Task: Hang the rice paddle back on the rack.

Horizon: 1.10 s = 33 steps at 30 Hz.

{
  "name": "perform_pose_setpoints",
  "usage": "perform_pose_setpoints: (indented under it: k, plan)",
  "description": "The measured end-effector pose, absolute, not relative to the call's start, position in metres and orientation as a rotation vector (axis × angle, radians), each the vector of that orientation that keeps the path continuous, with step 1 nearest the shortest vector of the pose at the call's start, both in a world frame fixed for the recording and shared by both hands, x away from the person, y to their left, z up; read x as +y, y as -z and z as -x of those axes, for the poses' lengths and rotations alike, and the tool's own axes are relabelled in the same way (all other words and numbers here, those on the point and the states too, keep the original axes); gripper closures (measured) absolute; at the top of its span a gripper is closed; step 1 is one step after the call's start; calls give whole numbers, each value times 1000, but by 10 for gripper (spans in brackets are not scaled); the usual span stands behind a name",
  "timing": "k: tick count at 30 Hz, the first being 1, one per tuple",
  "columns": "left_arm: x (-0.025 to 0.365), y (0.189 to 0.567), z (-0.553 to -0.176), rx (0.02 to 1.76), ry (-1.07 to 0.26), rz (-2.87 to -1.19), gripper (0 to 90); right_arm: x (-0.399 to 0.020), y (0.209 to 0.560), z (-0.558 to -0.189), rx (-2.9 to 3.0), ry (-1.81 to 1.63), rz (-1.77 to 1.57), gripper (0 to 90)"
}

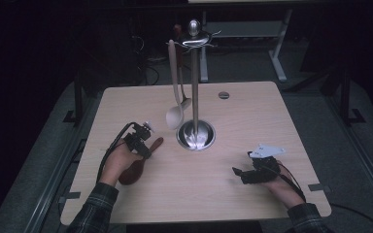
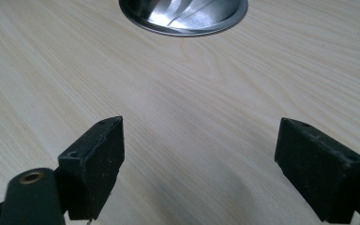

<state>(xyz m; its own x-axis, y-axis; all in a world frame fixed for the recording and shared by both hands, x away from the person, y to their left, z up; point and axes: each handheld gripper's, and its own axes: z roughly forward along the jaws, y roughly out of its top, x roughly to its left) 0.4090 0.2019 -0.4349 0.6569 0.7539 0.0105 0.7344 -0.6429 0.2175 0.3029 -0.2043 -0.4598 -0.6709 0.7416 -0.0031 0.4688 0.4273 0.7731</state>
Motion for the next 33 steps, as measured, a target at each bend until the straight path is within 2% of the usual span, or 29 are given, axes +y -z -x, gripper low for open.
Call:
perform_pose_setpoints:
  k: [6,18,24,33]
  plan:
    - [204,435,-410,1229,-136,-2665,781,-205,460,-303,2341,-1107,-1039,159]
    - [215,427,-404,1174,-88,-2554,784,-205,459,-303,2339,-1108,-1044,159]
    - [221,414,-396,1111,-115,-2493,786,-207,458,-304,2348,-1121,-1102,159]
    - [238,393,-379,1046,-132,-2294,787,-215,450,-314,2342,-1229,-1231,146]
